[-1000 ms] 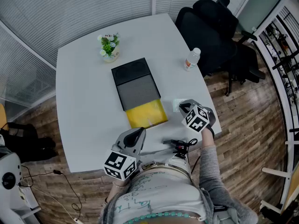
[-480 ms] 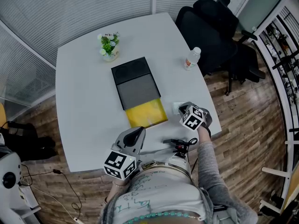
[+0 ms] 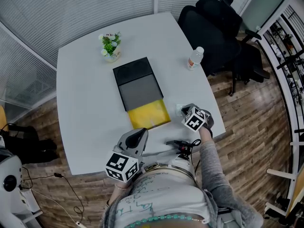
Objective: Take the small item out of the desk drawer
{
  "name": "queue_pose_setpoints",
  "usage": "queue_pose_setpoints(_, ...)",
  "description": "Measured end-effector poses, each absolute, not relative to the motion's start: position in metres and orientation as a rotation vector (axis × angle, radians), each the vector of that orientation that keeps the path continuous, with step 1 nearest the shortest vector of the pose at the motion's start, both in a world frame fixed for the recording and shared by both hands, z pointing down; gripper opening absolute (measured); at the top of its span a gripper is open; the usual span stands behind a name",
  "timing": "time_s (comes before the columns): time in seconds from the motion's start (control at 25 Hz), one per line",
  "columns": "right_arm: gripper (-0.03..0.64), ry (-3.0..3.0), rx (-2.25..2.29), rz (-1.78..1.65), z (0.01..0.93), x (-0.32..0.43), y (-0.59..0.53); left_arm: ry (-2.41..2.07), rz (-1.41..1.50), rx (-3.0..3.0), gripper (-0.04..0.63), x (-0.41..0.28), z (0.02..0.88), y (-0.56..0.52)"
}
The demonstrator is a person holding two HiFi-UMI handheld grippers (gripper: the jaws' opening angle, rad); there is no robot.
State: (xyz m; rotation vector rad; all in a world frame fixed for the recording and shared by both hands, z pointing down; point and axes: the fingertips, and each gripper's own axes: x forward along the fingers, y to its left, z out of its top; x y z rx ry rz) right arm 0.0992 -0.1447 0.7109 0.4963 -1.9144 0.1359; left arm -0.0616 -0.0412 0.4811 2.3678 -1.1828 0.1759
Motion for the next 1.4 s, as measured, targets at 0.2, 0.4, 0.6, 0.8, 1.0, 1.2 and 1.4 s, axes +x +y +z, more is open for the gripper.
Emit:
queue_pose_setpoints(0.2,-0.002,-1.899,0.491,0.166,0.7123,0.0983,-0.1444,-1.166,0.179,2.374,-0.002,-0.0594,0.4814,-0.0396)
queue_pose_setpoints(0.4,-0.003,-1.910,0.487,0.211,0.7126,0.0973,-0.1462,-1.161,0.174,2.373,-0.002,-0.0584,0.4826,-0.0386)
queue_pose_setpoints(0.6,-0.003,-1.894,0.479,0.221,0.7123,0.0964,-0.1473,-1.155,0.170,2.369,-0.002,-0.0582,0.4834,-0.0391)
queue_pose_setpoints(0.8,-0.003,-1.909,0.505,0.247,0.7079,0.0970,-0.1469,-1.160,0.161,2.367,-0.002,-0.0603,0.4826,-0.0389)
queue_pose_setpoints(1.0,-0.003,-1.937,0.538,0.273,0.7106,0.0976,-0.1475,-1.153,0.162,2.372,-0.002,-0.0585,0.4831,-0.0374)
queue_pose_setpoints(1.2,-0.003,-1.936,0.556,0.283,0.7097,0.0988,-0.1489,-1.144,0.166,2.378,-0.002,-0.0568,0.4817,-0.0376)
queue_pose_setpoints(1.4,-0.003,-1.946,0.560,0.285,0.7108,0.0983,-0.1499,-1.157,0.154,2.373,-0.002,-0.0596,0.4803,-0.0378)
